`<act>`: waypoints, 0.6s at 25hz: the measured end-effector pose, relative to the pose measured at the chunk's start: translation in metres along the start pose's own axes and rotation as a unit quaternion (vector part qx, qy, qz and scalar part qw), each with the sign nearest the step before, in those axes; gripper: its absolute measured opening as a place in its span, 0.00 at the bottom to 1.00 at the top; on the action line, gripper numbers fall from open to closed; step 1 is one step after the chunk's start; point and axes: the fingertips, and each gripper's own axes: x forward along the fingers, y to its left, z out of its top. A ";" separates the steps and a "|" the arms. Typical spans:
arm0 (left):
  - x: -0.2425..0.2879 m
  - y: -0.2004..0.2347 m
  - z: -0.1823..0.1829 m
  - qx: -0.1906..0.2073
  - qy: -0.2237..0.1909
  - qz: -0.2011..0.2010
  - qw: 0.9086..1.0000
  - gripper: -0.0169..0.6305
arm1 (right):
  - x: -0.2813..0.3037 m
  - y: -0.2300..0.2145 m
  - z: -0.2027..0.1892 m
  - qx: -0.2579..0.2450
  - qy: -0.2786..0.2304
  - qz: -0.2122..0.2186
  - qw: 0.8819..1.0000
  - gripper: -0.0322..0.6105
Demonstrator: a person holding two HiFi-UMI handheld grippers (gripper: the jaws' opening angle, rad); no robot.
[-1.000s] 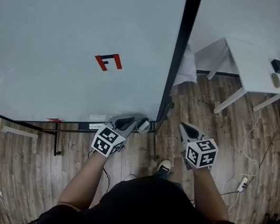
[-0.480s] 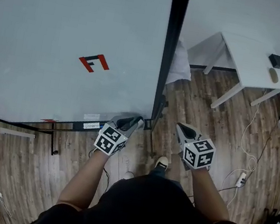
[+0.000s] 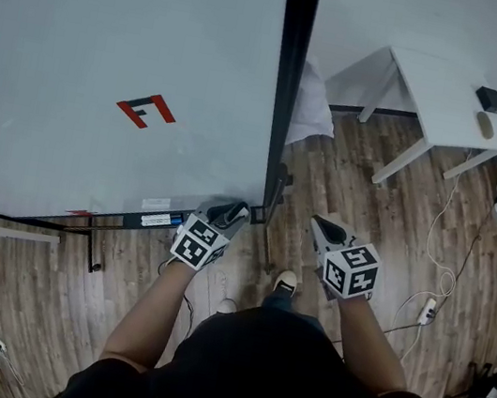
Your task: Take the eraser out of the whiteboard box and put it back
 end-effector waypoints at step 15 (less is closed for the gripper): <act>0.028 0.004 -0.030 -0.014 0.032 0.008 0.999 0.31 | -0.002 -0.005 -0.016 0.006 0.015 -0.003 1.000 0.04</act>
